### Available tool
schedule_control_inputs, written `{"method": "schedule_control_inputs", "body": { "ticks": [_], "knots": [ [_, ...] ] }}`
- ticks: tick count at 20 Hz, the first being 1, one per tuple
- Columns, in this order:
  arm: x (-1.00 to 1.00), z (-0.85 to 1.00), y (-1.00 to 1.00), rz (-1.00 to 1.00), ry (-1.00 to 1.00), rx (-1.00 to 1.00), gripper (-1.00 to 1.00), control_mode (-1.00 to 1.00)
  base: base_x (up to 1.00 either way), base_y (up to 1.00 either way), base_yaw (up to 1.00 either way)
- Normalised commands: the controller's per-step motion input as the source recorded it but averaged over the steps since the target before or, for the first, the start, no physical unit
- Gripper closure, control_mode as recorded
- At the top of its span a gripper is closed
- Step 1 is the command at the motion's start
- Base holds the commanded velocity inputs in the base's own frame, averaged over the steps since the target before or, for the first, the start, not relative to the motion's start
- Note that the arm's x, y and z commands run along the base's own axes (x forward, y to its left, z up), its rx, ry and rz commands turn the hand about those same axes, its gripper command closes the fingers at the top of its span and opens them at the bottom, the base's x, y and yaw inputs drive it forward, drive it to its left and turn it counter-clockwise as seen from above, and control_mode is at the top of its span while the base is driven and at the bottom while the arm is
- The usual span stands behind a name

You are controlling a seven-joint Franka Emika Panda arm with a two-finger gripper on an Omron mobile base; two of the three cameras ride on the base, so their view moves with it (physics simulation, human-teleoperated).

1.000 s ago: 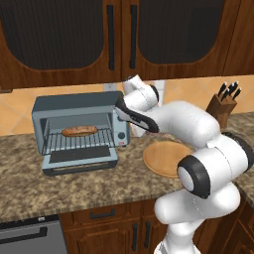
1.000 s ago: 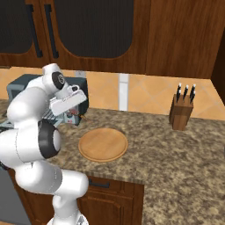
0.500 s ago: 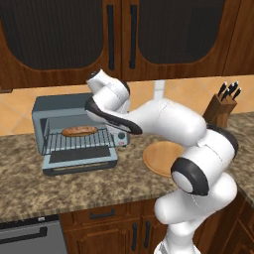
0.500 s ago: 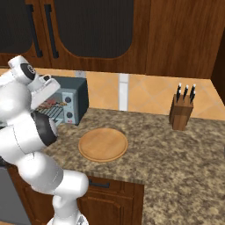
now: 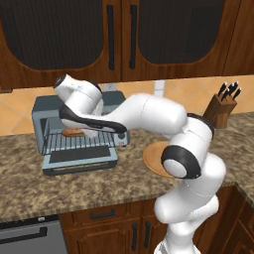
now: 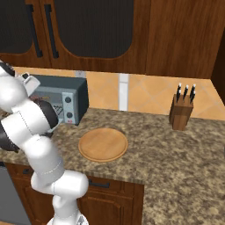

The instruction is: Pick up the kebab skewer and baguette bread, and place them inside the toaster oven. Close the toaster oven door and start by setting the timer.

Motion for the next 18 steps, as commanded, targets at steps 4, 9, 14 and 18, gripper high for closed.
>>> {"method": "schedule_control_inputs", "body": {
  "ticks": [4,9,14,18],
  "knots": [
    [0.01,-0.20,0.58,0.14,-0.05,-0.03,1.00,-1.00,0.00,0.00,0.00],
    [0.17,-0.40,0.61,0.13,-0.10,0.00,1.00,-1.00,0.00,0.00,0.00],
    [0.65,-0.24,0.35,0.10,-0.15,0.01,1.00,-1.00,0.00,0.00,0.00],
    [0.81,-0.08,0.10,0.08,-0.16,0.08,1.00,-1.00,0.00,0.00,0.00]
  ]
}}
